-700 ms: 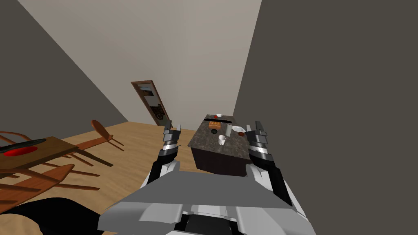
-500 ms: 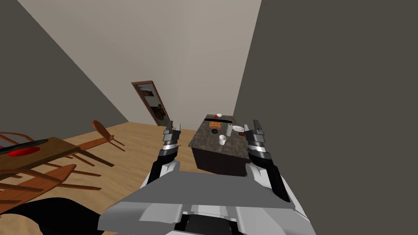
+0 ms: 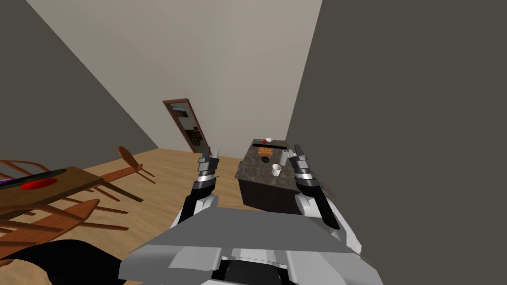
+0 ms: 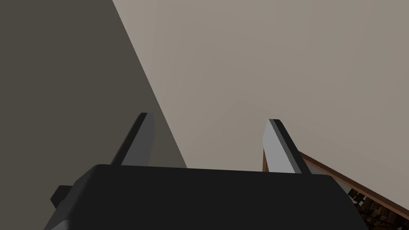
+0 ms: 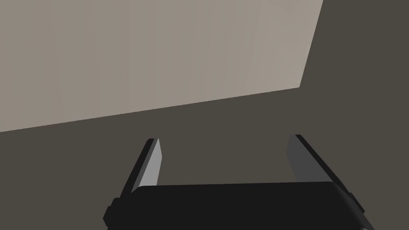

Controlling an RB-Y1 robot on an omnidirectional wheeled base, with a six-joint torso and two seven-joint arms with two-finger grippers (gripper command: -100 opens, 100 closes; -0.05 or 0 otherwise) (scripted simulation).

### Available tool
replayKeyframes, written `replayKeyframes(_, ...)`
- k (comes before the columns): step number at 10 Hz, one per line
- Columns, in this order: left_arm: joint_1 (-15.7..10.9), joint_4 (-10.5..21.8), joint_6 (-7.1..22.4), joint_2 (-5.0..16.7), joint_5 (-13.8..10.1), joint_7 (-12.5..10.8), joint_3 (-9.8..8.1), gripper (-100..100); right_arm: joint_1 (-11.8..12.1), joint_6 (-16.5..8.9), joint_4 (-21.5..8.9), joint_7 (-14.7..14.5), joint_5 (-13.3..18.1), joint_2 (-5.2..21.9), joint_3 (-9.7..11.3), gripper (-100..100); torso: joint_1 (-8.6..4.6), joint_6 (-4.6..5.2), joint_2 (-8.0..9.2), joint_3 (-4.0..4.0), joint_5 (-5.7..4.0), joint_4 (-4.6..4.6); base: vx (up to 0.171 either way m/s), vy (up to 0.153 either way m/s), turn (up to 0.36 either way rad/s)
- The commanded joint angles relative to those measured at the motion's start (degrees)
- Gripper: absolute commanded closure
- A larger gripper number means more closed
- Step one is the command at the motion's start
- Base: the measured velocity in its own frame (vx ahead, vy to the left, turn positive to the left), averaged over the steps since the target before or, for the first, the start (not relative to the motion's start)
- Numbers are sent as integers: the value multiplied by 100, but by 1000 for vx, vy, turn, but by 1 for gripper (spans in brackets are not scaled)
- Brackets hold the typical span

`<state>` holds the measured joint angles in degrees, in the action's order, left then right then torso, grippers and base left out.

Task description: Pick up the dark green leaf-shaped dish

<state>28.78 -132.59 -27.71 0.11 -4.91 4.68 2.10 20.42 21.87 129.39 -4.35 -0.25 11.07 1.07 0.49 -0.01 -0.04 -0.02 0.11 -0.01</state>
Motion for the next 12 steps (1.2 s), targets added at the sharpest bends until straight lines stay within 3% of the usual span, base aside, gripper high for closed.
replayKeyframes(1, 0, 0, 0, 0, 0, 0, 0, 0, -193, 73, -273, -140, 138, 286, 96, -100, 0, 0, 0, 0, 0, 0, 4, 166, 46)
replayKeyframes(2, 0, 0, 0, 0, 0, 0, 0, 0, -193, 73, -273, -140, 138, 400, 96, -100, 11, 0, -1, 0, 2, 0, -3, 130, 8)
replayKeyframes(4, 0, 0, 0, 0, 0, 0, 0, 0, -498, 147, -662, -360, 363, 816, 264, -100, 0, 0, 3, 1, 0, 0, -12, 164, 48)
replayKeyframes(11, 0, 0, 0, 0, 0, 0, 0, 0, -919, 270, -1546, -714, 738, 1705, 557, -100, 2, 1, 5, 3, 1, 1, -2, 127, 38)
replayKeyframes(12, 0, 0, 0, 0, 0, 0, 0, 0, -1042, 315, -1751, -834, 868, 1939, 663, -100, -4, 3, 4, 2, 1, 1, -3, 142, 64)
